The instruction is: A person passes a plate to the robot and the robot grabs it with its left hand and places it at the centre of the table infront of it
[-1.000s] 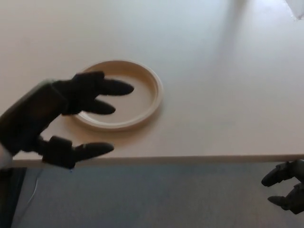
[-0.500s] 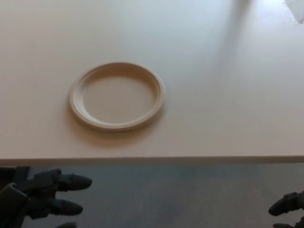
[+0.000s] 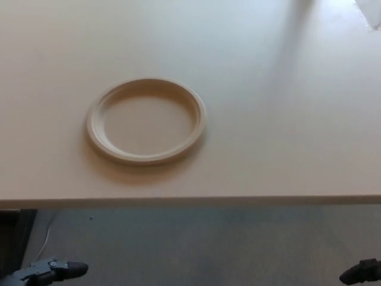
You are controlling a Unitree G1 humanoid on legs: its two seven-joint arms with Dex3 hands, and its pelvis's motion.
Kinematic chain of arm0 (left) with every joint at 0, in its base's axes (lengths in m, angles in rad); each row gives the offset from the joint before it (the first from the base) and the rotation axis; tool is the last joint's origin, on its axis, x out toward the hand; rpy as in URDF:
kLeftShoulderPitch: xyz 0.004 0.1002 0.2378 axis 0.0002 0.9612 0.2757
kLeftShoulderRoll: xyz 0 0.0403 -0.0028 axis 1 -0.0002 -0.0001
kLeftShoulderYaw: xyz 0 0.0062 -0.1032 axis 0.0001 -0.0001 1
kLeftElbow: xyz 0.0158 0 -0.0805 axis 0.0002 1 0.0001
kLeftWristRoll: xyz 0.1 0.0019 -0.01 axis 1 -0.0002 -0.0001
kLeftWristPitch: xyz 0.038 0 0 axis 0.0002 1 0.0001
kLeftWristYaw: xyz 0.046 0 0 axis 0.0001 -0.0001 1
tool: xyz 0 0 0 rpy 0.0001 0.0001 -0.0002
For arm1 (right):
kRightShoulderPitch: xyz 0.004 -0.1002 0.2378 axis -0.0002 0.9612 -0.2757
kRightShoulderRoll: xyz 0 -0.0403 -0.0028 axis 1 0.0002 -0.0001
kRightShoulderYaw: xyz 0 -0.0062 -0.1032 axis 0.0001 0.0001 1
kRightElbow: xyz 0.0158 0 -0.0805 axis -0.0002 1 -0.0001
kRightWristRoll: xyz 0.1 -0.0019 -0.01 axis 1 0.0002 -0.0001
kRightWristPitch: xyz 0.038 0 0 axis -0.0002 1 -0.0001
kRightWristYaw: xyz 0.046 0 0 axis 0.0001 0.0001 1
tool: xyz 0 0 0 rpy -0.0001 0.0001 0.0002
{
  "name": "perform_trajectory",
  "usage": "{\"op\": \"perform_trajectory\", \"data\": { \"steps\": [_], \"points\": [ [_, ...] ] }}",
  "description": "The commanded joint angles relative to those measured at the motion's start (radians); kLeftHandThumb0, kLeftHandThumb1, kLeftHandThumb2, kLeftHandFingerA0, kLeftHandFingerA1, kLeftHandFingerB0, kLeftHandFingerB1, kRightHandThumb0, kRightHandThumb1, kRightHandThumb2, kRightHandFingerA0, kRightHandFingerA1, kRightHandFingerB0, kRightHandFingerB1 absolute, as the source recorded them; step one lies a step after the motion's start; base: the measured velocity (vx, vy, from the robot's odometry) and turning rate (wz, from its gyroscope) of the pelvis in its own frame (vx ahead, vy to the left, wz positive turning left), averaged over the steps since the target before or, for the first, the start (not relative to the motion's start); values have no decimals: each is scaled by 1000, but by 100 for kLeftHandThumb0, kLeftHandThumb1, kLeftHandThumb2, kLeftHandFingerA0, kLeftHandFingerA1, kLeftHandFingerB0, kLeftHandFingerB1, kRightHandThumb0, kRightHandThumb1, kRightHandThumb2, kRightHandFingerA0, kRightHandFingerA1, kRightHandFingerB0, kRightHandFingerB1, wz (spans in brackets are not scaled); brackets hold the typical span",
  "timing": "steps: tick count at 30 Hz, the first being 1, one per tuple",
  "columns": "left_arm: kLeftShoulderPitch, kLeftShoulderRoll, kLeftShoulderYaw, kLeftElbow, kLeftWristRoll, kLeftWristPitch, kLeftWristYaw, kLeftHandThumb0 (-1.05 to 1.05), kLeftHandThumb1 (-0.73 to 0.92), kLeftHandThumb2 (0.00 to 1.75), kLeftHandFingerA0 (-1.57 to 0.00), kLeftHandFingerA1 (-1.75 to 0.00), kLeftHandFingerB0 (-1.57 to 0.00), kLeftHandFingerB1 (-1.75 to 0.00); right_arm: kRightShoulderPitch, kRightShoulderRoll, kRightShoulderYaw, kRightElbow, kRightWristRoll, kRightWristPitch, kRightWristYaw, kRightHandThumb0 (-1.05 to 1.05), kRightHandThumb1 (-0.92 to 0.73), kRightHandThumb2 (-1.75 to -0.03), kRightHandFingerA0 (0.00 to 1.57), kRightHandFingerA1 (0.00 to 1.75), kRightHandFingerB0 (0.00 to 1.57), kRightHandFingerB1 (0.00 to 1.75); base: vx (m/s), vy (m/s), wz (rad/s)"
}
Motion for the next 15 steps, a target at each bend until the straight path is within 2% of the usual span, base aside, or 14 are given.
{"op": "perform_trajectory", "data": {
  "steps": [1,7,11,12,14,15],
  "points": [
    [-68,99,-33,183,75,-134,170,-54,61,59,-53,-40,-45,-37,16,2,-31,-7,31,-39,-54,-65,-72,-61,61,73,31,50,0,0,0],
    [-115,173,-95,312,101,-117,232,-52,60,58,-46,-39,-39,-34,21,9,-44,-12,36,-57,-65,-68,-77,-63,58,69,30,50,0,0,0],
    [-150,166,-133,374,94,-72,277,-54,61,58,-42,-38,-35,-32,35,3,-45,-8,38,-71,-66,-70,-79,-64,56,67,31,49,0,0,0],
    [-166,157,-142,405,95,-49,302,-55,48,86,-35,-54,-21,-44,46,2,-42,-6,37,-73,-64,-71,-80,-64,55,66,30,49,0,0,0],
    [-179,155,-150,431,95,-37,325,-57,48,85,-34,-53,-21,-44,54,3,-39,-6,35,-74,-63,-71,-81,-64,54,65,30,49,0,0,0],
    [-191,156,-155,445,101,-26,347,-53,63,59,-39,-40,-32,-33,56,6,-41,-5,39,-75,-62,-75,-82,-64,52,67,31,51,0,0,0]
  ]
}}
